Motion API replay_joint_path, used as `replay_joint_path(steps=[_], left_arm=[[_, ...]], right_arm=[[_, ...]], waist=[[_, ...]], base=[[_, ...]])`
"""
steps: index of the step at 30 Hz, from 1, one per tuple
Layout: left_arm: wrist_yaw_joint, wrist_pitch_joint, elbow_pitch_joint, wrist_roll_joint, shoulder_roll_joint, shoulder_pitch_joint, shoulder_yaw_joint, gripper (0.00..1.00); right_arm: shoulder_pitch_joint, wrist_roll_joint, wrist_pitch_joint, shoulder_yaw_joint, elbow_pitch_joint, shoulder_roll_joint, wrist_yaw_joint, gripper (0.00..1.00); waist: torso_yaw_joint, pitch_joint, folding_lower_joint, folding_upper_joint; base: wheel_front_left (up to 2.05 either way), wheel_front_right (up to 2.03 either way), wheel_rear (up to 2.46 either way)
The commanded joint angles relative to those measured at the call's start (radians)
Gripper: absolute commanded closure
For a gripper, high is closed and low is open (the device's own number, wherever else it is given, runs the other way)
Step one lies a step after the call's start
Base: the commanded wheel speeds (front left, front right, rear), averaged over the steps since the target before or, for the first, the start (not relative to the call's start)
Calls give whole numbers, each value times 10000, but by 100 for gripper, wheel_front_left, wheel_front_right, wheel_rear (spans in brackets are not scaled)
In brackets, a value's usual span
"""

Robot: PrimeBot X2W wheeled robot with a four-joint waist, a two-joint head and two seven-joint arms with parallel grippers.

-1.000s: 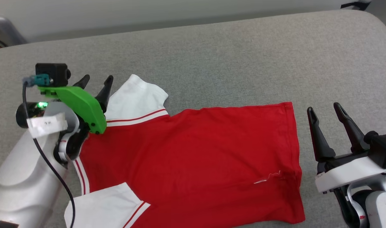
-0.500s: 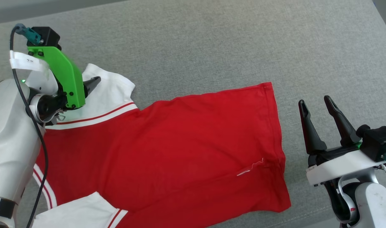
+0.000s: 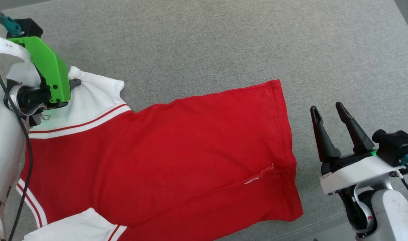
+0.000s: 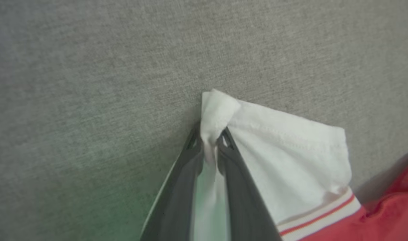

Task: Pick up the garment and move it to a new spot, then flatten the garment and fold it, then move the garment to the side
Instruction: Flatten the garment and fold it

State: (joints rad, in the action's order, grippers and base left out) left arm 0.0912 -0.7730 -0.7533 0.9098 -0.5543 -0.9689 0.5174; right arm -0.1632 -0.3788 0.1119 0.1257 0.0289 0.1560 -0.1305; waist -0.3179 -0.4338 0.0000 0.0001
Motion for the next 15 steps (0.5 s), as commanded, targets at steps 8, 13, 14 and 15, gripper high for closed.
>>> replay_joint_path(steps=[8, 13, 14, 15], left_arm=[[-299, 659, -352, -170, 504, 544, 273, 100], [-347, 1380, 91, -498, 647, 305, 381, 100], [-342, 1467, 175, -537, 689, 293, 409, 100], [-330, 1548, 291, -578, 728, 286, 445, 100]], right_arm=[[-787, -1297, -1512, 445, -759, 881, -2, 0], [-1826, -2364, -4078, 1069, -1644, 1915, -2, 0], [-1992, -2526, -4428, 1153, -1739, 2064, -2, 0], [-2207, -2731, -4792, 1234, -1825, 2212, -2, 0]], waist=[[427, 427, 0, -1], [1055, 753, 0, -1], [1176, 782, 0, -1], [1310, 797, 0, -1]], base=[[0, 0, 0], [0, 0, 0], [0, 0, 0], [0, 0, 0]])
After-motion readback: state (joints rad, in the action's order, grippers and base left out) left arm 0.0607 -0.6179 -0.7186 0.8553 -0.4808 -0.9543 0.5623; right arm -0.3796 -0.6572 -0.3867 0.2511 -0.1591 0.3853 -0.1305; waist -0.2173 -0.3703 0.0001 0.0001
